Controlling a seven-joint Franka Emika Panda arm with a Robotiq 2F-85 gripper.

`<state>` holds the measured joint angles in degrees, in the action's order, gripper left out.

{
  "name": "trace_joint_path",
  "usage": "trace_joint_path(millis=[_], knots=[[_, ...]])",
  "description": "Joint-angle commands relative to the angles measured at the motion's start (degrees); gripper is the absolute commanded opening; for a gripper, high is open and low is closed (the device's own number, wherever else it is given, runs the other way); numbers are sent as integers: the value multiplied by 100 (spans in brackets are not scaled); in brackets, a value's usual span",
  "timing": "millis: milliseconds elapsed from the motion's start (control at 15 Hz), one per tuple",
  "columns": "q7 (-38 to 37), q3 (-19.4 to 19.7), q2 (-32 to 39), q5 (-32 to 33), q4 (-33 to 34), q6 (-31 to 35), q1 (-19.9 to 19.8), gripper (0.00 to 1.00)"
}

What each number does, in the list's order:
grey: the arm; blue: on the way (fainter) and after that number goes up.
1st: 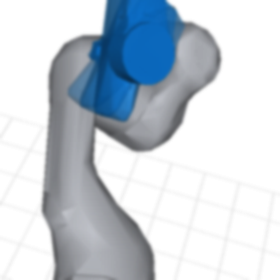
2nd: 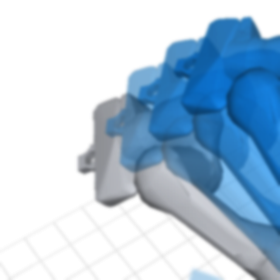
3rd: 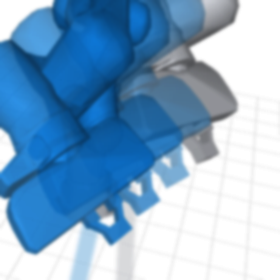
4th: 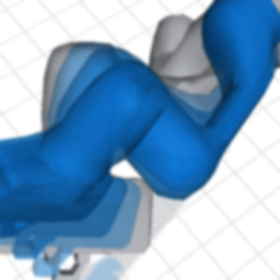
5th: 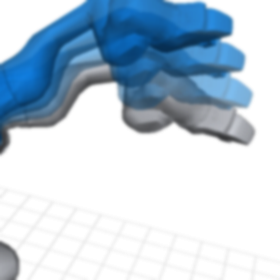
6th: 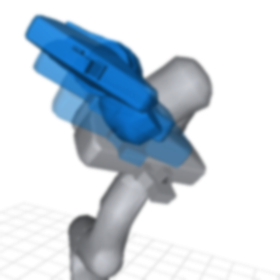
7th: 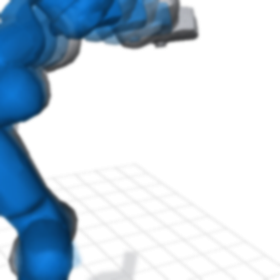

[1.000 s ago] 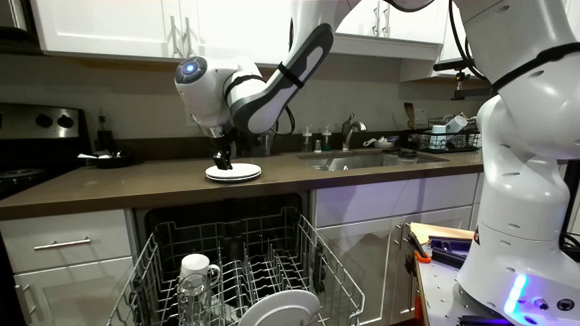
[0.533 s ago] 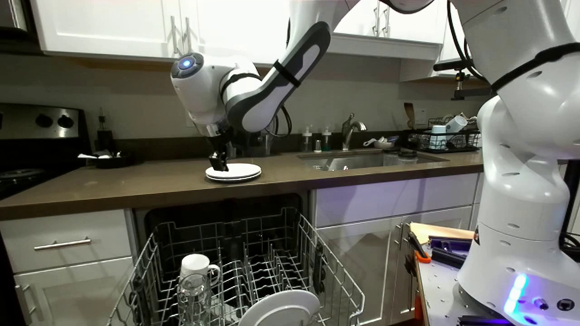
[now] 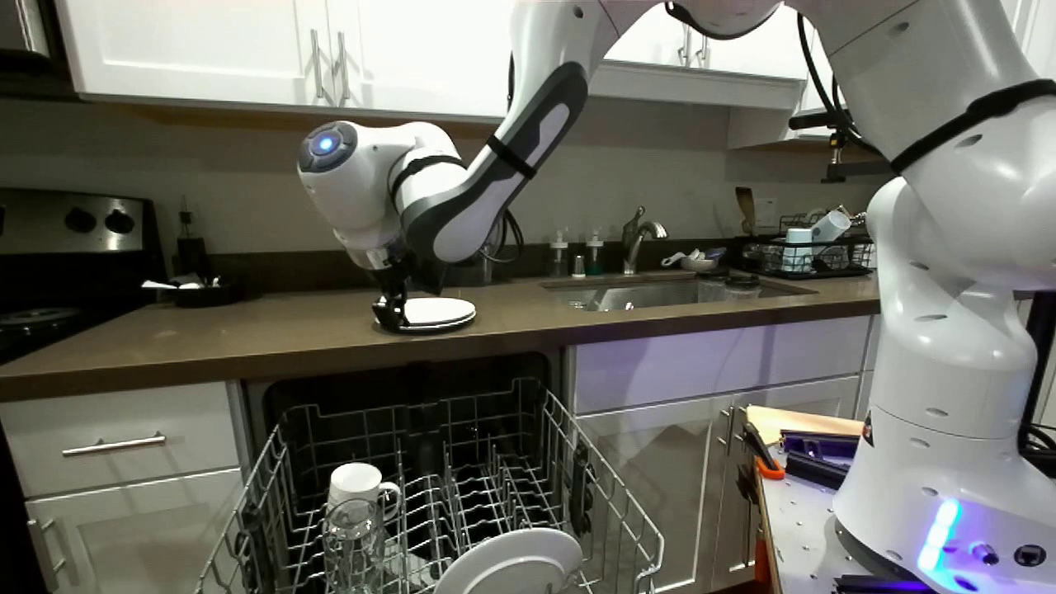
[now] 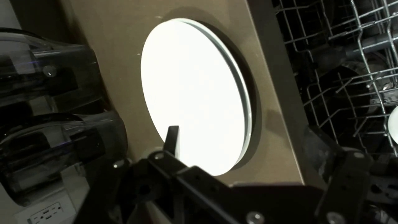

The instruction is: Pick up the plate and put it in the dishwasher

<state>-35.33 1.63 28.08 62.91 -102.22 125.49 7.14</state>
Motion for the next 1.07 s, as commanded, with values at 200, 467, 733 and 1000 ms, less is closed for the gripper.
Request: trace_joint_path(millis=[200,467,733,1000], knots=[[-244,141,764,327,979,-588,191,100],[-221,233,1097,380,1455,-1005,223,80],[-153,258,1347,332,1760,-1264,198,84],[-98,254,1499,281,1955,-1421,189,100]])
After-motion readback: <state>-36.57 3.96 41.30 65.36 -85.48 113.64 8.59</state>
